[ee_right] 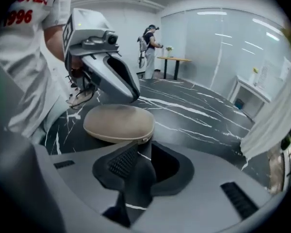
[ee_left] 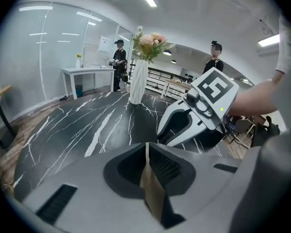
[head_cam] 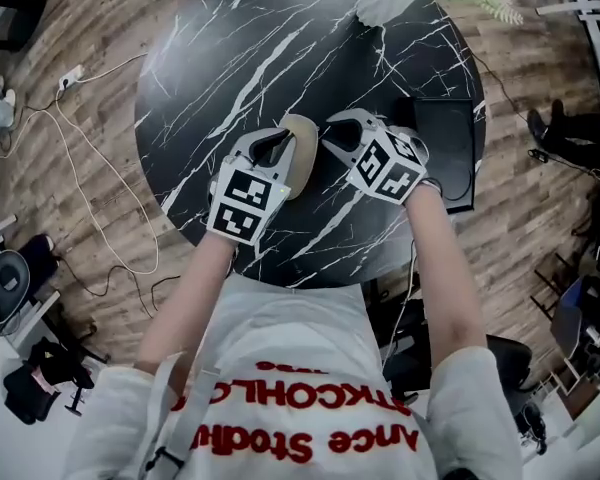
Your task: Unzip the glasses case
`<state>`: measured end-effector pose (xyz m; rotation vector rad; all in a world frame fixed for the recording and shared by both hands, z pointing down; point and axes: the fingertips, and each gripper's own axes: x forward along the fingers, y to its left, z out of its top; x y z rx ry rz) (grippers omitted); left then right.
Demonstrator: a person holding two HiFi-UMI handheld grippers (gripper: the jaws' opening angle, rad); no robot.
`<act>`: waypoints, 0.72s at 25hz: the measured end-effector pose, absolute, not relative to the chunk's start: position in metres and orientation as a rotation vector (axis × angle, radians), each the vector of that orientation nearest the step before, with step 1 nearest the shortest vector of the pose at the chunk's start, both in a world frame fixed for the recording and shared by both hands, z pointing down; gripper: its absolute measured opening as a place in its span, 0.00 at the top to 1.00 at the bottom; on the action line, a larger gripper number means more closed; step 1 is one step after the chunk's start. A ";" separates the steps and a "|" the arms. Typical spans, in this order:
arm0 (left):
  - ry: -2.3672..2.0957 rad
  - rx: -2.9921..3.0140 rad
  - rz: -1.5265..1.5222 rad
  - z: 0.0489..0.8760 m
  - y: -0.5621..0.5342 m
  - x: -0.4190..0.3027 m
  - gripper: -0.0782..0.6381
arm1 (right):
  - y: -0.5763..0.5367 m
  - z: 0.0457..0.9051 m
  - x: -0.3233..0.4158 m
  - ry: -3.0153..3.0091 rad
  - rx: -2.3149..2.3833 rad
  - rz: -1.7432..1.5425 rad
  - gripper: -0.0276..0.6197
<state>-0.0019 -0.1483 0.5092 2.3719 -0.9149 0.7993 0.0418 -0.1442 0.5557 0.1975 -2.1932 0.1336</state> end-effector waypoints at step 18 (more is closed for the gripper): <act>-0.838 2.391 0.836 0.524 -0.144 -0.003 0.88 | -0.142 0.569 0.032 -2.037 -0.240 -0.115 0.85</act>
